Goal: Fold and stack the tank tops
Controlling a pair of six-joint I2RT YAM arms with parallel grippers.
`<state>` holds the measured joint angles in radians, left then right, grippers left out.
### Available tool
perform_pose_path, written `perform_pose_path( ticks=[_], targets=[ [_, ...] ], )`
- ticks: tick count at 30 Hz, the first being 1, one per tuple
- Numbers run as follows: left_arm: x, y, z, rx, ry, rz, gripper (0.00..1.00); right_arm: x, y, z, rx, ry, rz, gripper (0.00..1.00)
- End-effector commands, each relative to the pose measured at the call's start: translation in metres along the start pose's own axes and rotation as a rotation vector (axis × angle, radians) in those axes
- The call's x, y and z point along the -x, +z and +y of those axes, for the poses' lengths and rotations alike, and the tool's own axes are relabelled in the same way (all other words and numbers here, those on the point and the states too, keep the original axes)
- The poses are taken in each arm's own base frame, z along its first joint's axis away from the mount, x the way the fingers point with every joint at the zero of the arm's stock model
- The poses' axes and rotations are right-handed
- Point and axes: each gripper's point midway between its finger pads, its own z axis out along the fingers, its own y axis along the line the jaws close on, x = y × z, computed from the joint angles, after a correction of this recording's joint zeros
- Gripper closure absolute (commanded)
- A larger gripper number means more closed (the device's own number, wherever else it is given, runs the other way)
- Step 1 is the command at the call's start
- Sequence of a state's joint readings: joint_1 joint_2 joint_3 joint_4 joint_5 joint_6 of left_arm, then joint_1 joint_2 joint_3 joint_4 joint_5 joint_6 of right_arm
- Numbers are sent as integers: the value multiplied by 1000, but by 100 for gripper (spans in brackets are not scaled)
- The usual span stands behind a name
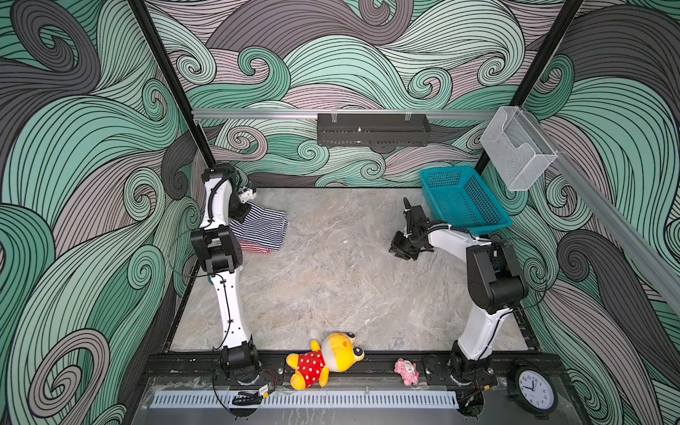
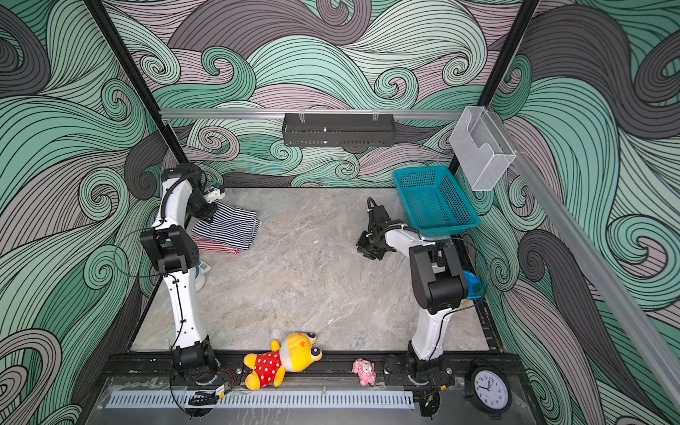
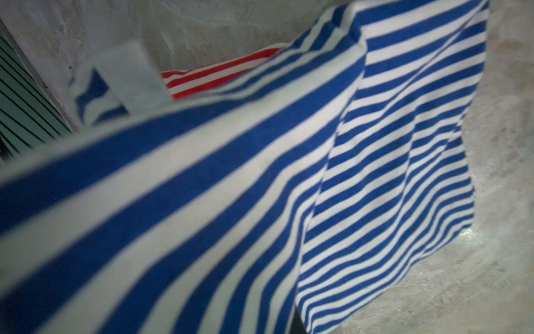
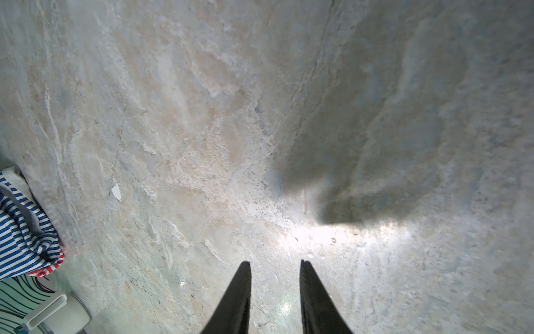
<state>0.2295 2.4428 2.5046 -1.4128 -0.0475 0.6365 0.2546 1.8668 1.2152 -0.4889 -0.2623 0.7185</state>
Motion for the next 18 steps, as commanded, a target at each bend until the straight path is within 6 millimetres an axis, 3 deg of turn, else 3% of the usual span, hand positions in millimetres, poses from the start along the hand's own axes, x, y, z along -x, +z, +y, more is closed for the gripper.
perform_pose_path(
  ticks=[1, 9, 11, 14, 18],
  targets=[
    [-1, 8, 10, 56, -24, 29, 83, -4, -2, -2, -14, 13, -1, 69],
    [1, 14, 19, 137, -42, 65, 67, -4, -5, 0, -11, 8, -5, 69],
    [1, 13, 25, 175, -62, 69, 52, -5, -5, 0, -11, 5, -5, 69],
    [2, 10, 31, 208, -78, 65, 44, -5, -6, 1, -9, 4, -8, 69],
    [1, 1, 40, 262, -101, 66, 43, -4, -8, 2, -6, 1, -11, 68]
  ],
)
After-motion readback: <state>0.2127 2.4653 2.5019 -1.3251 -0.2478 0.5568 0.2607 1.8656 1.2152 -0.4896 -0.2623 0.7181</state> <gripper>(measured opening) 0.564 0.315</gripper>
